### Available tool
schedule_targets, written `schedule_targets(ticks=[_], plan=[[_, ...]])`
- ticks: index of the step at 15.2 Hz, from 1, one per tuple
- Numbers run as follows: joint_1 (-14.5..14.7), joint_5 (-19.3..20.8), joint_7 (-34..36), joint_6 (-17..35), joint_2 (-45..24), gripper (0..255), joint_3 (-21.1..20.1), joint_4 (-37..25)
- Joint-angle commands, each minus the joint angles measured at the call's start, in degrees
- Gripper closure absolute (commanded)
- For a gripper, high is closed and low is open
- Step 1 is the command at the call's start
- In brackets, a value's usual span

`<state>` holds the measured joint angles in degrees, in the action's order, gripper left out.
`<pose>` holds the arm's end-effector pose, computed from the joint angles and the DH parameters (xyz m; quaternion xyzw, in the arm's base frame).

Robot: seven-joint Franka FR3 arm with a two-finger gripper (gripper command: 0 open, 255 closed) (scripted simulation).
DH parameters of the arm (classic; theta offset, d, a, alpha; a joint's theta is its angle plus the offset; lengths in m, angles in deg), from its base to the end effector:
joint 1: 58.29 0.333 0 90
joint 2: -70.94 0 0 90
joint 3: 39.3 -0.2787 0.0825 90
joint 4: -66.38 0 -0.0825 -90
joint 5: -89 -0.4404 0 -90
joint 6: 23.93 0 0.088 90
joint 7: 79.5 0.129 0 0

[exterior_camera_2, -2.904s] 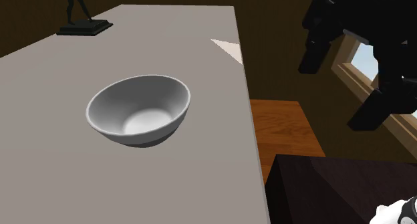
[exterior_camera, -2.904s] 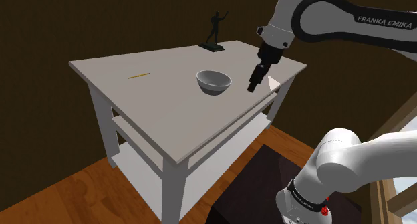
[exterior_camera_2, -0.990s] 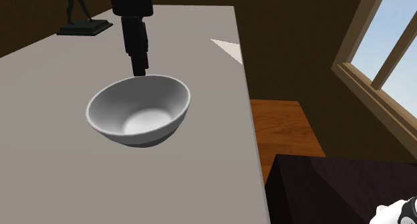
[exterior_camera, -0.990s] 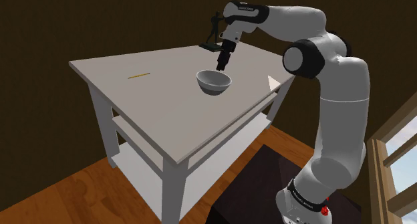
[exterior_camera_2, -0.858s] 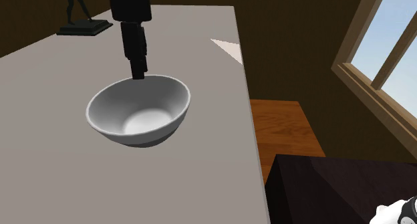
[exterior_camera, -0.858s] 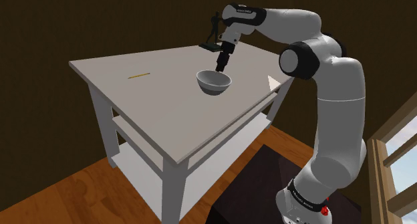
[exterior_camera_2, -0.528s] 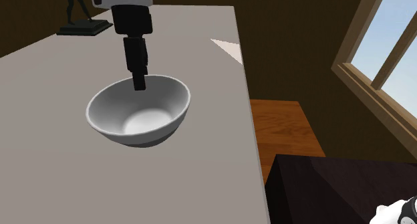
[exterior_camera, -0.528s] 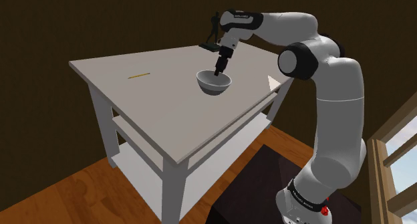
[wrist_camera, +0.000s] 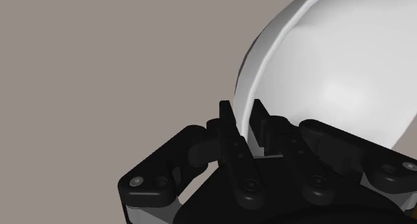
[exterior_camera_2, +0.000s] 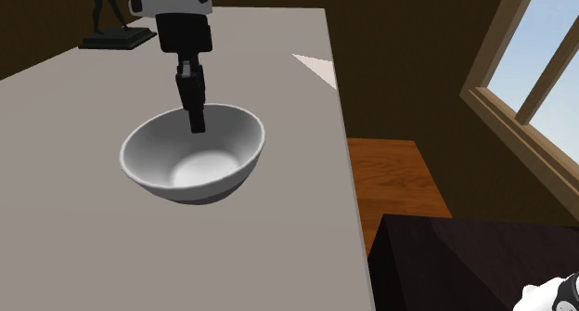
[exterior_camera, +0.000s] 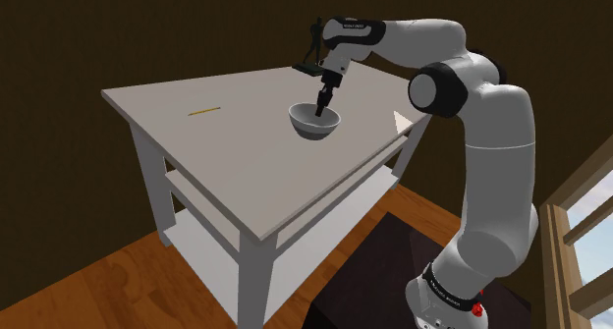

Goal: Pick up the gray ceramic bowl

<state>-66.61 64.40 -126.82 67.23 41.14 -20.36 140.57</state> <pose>0.6755 -0.2458 0.3810 -0.9738 -0.1589 -0.0009 0.1629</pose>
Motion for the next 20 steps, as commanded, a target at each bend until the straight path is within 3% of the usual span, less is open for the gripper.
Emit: schedule_targets(ticks=[1,6,20], plan=[[0.0,0.0,0.0,0.0,0.0,255,0.0,0.1],[-0.2,0.1,0.4,-1.5,0.0,255,0.0,-1.5],[-2.4,-0.5,3.5,-12.2,-1.8,255,-0.2,-14.5]])
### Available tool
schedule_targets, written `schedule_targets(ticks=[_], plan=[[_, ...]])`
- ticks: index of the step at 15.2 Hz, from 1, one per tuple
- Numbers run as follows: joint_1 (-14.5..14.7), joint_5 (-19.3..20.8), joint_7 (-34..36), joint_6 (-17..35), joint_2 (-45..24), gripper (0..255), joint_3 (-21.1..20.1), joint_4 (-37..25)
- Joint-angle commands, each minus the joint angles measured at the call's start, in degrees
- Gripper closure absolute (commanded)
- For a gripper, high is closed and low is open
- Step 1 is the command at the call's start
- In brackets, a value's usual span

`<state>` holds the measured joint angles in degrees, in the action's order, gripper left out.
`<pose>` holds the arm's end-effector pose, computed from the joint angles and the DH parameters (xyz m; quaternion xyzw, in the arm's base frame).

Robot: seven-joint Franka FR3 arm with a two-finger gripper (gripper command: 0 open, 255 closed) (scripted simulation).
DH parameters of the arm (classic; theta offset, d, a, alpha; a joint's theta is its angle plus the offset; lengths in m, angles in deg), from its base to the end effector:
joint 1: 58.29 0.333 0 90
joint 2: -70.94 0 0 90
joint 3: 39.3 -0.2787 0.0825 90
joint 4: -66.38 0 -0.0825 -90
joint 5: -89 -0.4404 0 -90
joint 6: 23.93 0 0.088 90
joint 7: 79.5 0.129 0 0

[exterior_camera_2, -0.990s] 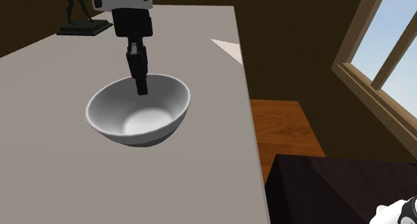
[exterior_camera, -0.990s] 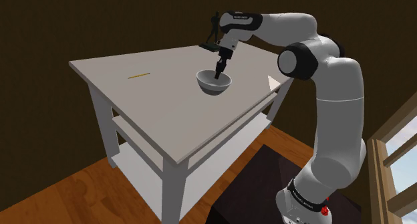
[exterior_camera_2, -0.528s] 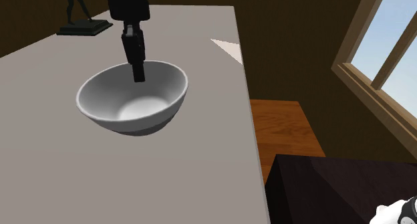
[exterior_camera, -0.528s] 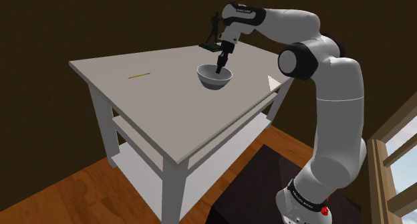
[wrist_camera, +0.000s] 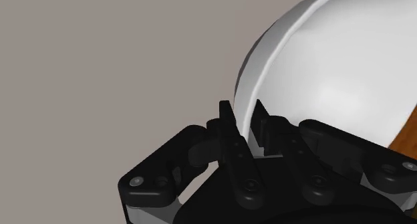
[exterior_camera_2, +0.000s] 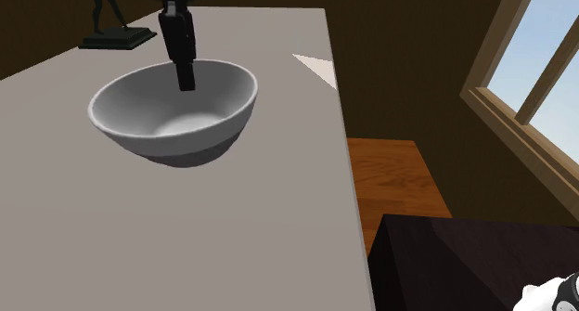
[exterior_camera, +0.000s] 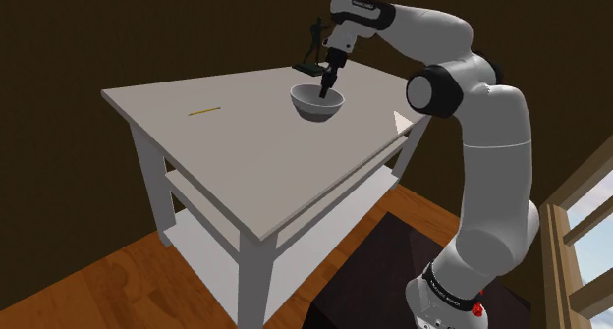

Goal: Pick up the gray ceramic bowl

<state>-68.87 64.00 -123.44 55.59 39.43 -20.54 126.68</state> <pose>0.6760 -0.2458 0.4696 -0.9738 -0.1585 -0.0001 0.1628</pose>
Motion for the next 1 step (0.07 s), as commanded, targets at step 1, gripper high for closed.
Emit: schedule_targets(ticks=[1], plan=[[-0.1,0.0,0.1,-0.5,-0.1,255,0.0,-0.6]])
